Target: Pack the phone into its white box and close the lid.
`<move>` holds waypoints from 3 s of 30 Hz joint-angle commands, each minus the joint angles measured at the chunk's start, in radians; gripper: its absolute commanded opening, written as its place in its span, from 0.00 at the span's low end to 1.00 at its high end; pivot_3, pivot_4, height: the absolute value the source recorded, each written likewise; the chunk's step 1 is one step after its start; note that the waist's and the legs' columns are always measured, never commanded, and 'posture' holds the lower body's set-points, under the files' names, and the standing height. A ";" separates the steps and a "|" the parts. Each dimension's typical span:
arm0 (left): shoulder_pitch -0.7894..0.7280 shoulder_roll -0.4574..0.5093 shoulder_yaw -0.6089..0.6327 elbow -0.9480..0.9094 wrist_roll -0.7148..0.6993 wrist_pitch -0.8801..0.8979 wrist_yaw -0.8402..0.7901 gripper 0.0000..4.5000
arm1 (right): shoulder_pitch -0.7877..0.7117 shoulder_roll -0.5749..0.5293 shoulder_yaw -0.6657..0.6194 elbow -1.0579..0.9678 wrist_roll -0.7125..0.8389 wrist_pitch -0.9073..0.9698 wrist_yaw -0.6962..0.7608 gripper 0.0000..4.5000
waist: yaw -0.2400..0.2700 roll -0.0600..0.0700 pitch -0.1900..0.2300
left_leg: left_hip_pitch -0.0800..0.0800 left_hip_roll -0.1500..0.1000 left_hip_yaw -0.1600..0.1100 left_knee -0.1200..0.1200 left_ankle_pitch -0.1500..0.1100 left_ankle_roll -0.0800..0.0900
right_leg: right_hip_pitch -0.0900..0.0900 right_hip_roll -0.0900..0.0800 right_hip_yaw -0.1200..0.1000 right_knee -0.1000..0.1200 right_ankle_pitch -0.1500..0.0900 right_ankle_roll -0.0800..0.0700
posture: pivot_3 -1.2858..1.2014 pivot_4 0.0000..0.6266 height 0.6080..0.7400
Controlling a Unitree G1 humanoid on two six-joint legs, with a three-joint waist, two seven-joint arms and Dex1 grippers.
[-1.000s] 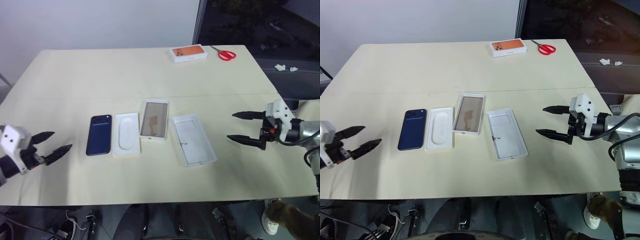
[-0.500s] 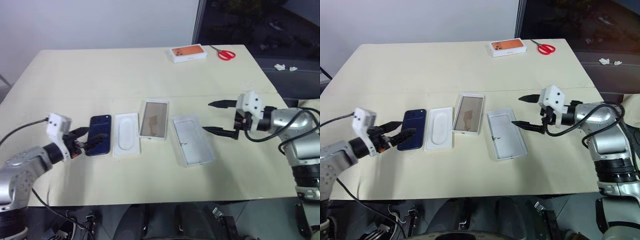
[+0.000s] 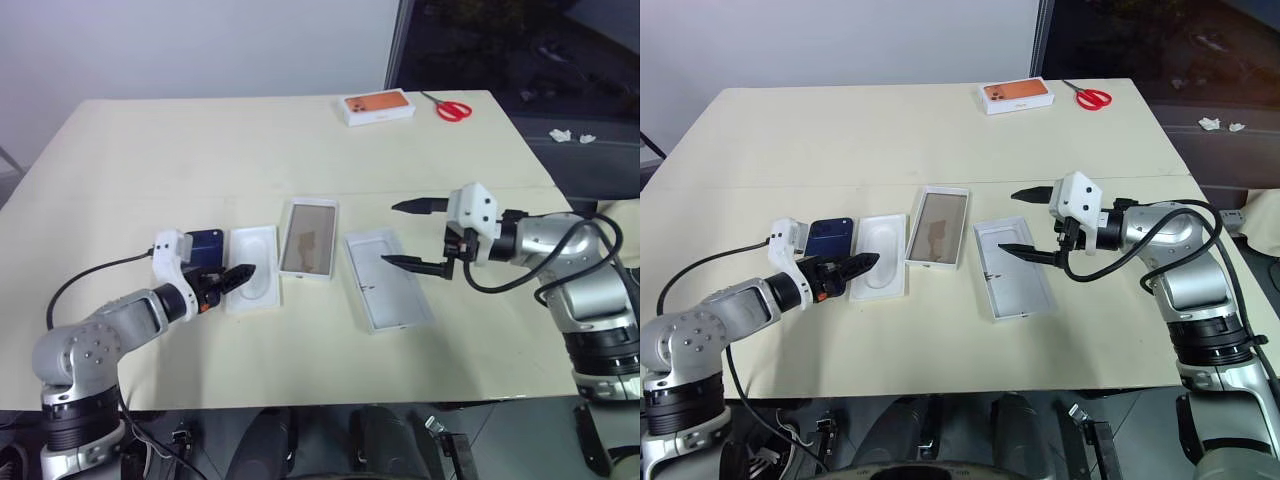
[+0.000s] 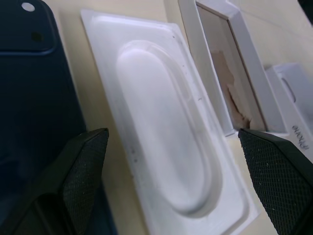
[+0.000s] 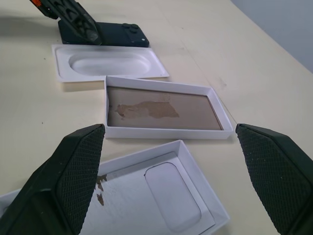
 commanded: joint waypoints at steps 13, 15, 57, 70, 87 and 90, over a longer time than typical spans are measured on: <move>-0.084 -0.080 0.069 0.098 -0.082 0.118 0.119 1.00 | -0.020 0.014 -0.021 0.003 0.002 -0.039 -0.012 0.99 | -0.001 0.000 0.000 | 0.001 0.000 0.000 0.000 0.001 -0.001 | 0.001 0.000 0.000 0.001 0.000 0.000 | 0.52 0.24 1.00; -0.084 -0.077 0.064 0.102 -0.075 0.114 0.125 1.00 | -0.019 0.015 -0.021 0.001 0.002 -0.038 -0.015 0.99 | -0.001 0.000 0.000 | 0.001 0.000 0.000 0.000 0.001 -0.001 | 0.001 0.000 0.000 0.001 0.000 0.000 | 0.52 0.24 1.00; -0.071 -0.074 0.291 0.243 -0.330 0.108 0.209 0.01 | -0.013 0.009 -0.017 -0.044 0.000 -0.009 -0.031 1.00 | 0.000 0.000 0.000 | 0.001 0.000 0.000 0.000 0.001 -0.002 | 0.000 0.000 0.000 0.001 0.000 0.000 | 0.52 0.24 1.00; -0.050 -0.060 0.295 0.317 -0.688 0.041 0.361 0.01 | -0.007 0.017 -0.009 -0.041 -0.003 -0.011 -0.035 1.00 | 0.000 -0.001 0.000 | 0.000 0.000 -0.001 0.000 0.001 -0.002 | 0.000 0.000 0.000 0.001 0.000 0.000 | 0.52 0.24 1.00; -0.072 0.202 0.237 0.417 -0.799 -0.082 0.304 0.01 | -0.082 0.208 0.244 -0.022 -0.101 0.112 -0.088 1.00 | -0.003 -0.002 0.000 | 0.000 0.000 0.000 -0.001 0.005 -0.008 | -0.003 0.000 0.001 0.002 0.000 0.000 | 0.52 0.24 1.00; -0.064 0.224 0.224 0.416 -0.801 -0.082 0.284 0.01 | -0.105 0.276 0.299 0.024 -0.142 0.111 -0.115 1.00 | -0.002 -0.003 0.000 | 0.000 -0.001 0.000 -0.001 0.005 -0.008 | -0.003 0.000 0.001 0.002 0.000 0.000 | 0.52 0.24 1.00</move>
